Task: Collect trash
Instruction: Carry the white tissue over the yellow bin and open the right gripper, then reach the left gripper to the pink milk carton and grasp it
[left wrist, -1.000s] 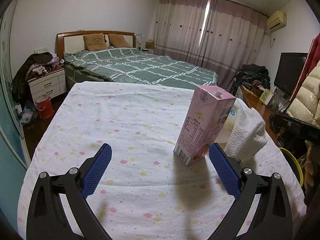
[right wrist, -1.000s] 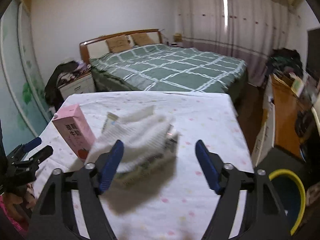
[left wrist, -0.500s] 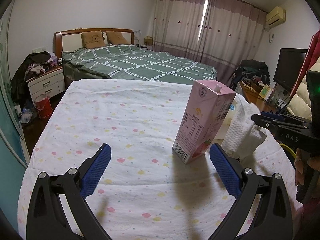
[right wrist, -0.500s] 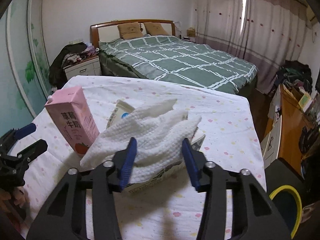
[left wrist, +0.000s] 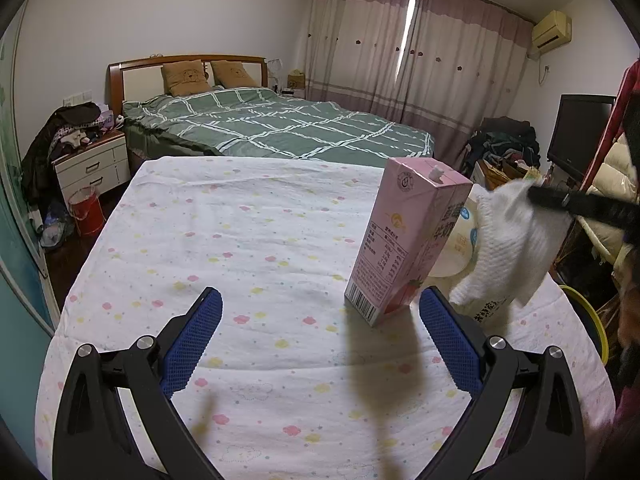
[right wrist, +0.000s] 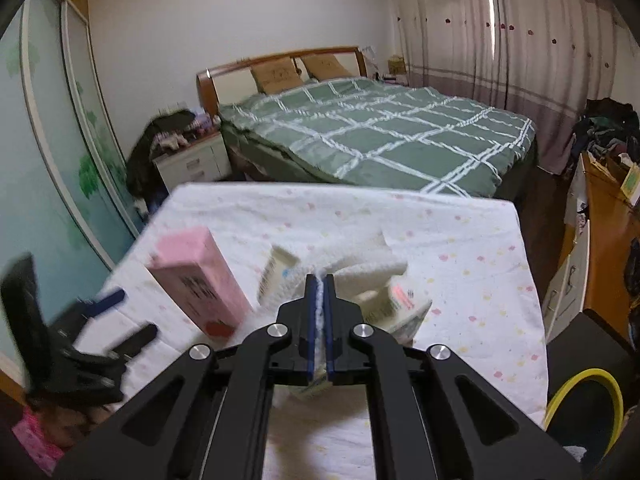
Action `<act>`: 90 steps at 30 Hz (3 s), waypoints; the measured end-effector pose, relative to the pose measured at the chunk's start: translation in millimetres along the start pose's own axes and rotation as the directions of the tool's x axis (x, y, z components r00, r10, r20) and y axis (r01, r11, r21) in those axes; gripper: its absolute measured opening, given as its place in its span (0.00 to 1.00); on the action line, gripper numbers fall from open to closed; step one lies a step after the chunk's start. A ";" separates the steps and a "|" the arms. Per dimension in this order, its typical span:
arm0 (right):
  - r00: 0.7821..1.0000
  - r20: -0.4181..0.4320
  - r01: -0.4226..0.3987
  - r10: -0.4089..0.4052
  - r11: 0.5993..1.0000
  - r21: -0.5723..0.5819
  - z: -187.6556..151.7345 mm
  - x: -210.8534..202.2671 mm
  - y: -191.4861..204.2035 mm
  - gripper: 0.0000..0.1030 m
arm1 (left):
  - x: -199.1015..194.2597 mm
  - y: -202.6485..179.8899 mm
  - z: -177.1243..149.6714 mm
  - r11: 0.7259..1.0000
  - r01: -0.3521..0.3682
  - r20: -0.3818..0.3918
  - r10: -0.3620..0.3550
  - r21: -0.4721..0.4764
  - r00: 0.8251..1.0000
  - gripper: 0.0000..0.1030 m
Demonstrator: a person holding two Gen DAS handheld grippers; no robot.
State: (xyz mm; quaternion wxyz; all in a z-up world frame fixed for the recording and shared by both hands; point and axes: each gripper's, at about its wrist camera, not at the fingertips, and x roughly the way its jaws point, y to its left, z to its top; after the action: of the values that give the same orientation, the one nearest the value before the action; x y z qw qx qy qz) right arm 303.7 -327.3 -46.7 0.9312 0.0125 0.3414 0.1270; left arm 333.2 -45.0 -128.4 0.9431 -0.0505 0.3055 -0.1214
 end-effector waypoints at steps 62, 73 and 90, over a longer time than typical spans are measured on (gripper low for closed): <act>0.863 -0.127 0.489 -0.489 0.746 0.452 -119.3 -137.5 -265.4 0.25 | -5.4 -9.3 -2.2 0.999 -0.016 0.008 0.016 0.031 1.000 0.95; 0.869 -0.019 0.451 -0.495 0.775 0.442 -133.8 -111.8 -205.7 0.40 | -5.9 -13.3 -1.7 0.999 -0.018 0.011 0.018 0.051 1.000 0.95; 0.860 0.028 0.459 -0.510 0.796 0.394 -129.2 -81.9 -157.4 0.52 | 15.2 -45.3 -3.2 0.999 0.009 -0.099 -0.005 0.046 0.995 0.95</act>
State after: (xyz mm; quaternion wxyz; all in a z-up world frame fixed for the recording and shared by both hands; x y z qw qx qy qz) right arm 196.8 -507.9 -111.2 0.9331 0.1101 0.2882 -0.1845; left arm 334.2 -92.8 -131.9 0.9272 -0.0236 0.3490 -0.1341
